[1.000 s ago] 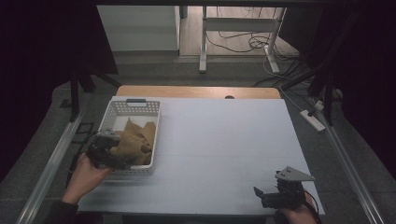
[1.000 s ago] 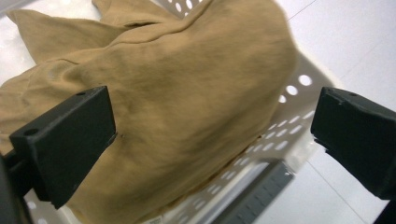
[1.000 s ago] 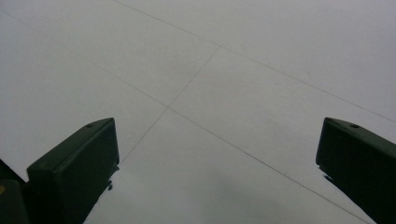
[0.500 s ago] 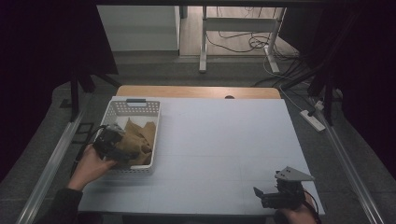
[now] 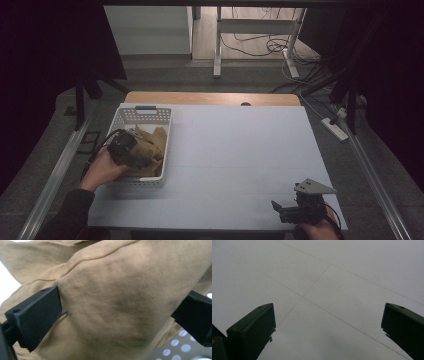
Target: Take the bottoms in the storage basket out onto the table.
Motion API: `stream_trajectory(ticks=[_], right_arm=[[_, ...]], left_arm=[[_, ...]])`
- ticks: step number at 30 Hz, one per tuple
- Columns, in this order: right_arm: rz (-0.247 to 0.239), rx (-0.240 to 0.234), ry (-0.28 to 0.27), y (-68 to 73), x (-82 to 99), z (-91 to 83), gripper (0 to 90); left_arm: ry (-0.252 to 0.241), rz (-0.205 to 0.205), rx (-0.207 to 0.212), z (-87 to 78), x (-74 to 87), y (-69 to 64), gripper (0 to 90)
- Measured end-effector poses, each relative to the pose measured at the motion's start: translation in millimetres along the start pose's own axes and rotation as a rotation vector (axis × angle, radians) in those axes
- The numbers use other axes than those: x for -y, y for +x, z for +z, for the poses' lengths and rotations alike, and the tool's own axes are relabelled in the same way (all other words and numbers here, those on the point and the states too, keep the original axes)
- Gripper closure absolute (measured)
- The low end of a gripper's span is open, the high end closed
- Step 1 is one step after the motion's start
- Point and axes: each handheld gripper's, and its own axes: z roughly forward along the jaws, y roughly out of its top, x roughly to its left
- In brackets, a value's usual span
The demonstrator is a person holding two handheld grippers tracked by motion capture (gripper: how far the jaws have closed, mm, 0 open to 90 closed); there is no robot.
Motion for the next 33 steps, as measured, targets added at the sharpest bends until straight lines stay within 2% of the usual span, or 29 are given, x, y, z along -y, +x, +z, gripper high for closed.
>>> stream_trajectory(ticks=[6, 13, 19, 23, 24, 25, 26, 27, 28, 29, 33], right_arm=[[-0.003, 0.001, 0.002, 0.2, -0.1, 0.0, 0.0], [-0.003, 0.0, 0.002, 0.2, 0.0, 0.0, 0.0], [-0.004, 0.0, 0.001, 0.3, 0.0, -0.1, 0.0], [-0.005, -0.001, 0.002, 0.4, 0.1, -0.1, 0.0], [-0.005, 0.0, 0.002, 0.5, 0.1, -0.2, 0.0], [-0.005, 0.0, 0.001, 0.5, 0.1, -0.2, 0.0], [-0.006, -0.001, 0.001, 0.5, 0.1, -0.1, 0.0], [-0.008, -0.001, 0.002, 0.5, 0.1, -0.1, 0.0], [-0.008, 0.0, 0.003, 0.7, 0.1, 0.1, 0.0], [-0.008, 0.0, 0.003, 0.7, 0.1, 0.1, 0.0], [-0.011, -0.001, 0.004, 0.9, 0.0, 0.1, 0.0]], left_arm=[[0.046, 0.034, 0.007, 12.7, -5.8, 4.4, 0.0], [0.087, 0.036, 0.027, 32.5, -10.4, 11.6, 0.0], [0.151, 0.035, -0.005, 48.1, -17.7, 10.7, 0.0], [0.159, 0.013, -0.012, 51.5, -20.2, 10.7, 0.0], [0.16, 0.021, -0.033, 52.3, -19.9, 9.0, 0.2], [0.156, 0.027, -0.046, 52.1, -19.4, 8.0, 4.2], [0.14, 0.019, -0.039, 49.5, -18.8, 9.0, 9.0], [0.125, 0.007, -0.044, 47.3, -18.2, 10.2, 17.4], [0.104, -0.02, -0.058, 44.4, -16.7, 12.9, 36.8], [0.093, -0.027, -0.061, 43.6, -15.4, 14.3, 36.8], [0.066, -0.024, -0.063, 40.4, -11.8, 18.8, 56.6]])
